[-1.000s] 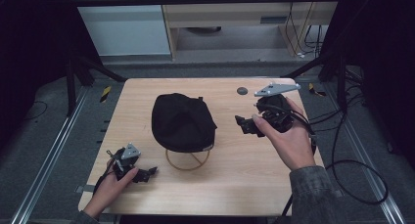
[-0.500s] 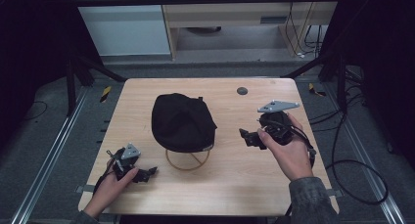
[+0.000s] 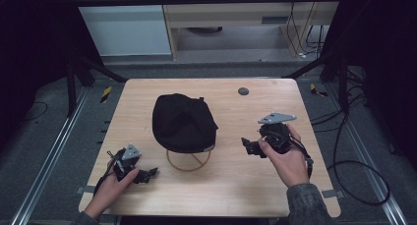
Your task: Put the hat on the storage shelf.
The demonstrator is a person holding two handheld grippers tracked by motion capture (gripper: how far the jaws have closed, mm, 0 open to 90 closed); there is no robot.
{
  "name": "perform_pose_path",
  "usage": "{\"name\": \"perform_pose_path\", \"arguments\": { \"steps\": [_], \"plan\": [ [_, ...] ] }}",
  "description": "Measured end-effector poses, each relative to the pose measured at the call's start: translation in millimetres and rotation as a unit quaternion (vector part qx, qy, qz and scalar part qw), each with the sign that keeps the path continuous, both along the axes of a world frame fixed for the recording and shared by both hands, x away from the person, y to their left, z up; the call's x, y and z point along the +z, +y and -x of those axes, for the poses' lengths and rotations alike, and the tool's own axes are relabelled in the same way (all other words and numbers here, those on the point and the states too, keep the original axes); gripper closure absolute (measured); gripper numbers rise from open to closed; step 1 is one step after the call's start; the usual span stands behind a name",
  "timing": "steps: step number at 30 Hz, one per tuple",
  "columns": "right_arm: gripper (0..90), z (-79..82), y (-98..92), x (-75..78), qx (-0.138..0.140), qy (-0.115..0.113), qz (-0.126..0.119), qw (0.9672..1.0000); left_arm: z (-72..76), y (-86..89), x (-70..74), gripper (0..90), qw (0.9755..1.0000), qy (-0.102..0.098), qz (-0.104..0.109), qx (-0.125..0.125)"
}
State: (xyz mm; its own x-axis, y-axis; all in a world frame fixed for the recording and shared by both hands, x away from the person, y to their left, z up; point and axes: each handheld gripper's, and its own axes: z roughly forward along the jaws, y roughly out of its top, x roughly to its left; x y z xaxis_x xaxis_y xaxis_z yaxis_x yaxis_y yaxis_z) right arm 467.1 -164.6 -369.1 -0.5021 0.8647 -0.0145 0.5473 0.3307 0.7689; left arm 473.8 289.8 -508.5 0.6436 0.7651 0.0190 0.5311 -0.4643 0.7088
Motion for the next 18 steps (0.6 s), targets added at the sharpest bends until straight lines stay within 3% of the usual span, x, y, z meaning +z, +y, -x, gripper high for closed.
{"name": "perform_pose_path", "arguments": {
  "steps": [7,13,18],
  "plan": [
    [11.3,-1.9,5.0,-31.8,-0.002,0.018,0.000,0.9998,0.0,0.0,0.0,0.0,1.0000,0.000,0.000,0.000],
    [11.7,-3.7,11.9,-74.0,-0.005,0.046,-0.012,0.9988,0.0,0.0,0.0,0.0,1.0000,0.000,0.000,0.000],
    [12.0,-8.1,15.8,-91.1,-0.012,0.055,-0.019,0.9982,0.0,0.0,0.0,0.0,1.0000,0.000,0.000,0.000]
  ]
}}
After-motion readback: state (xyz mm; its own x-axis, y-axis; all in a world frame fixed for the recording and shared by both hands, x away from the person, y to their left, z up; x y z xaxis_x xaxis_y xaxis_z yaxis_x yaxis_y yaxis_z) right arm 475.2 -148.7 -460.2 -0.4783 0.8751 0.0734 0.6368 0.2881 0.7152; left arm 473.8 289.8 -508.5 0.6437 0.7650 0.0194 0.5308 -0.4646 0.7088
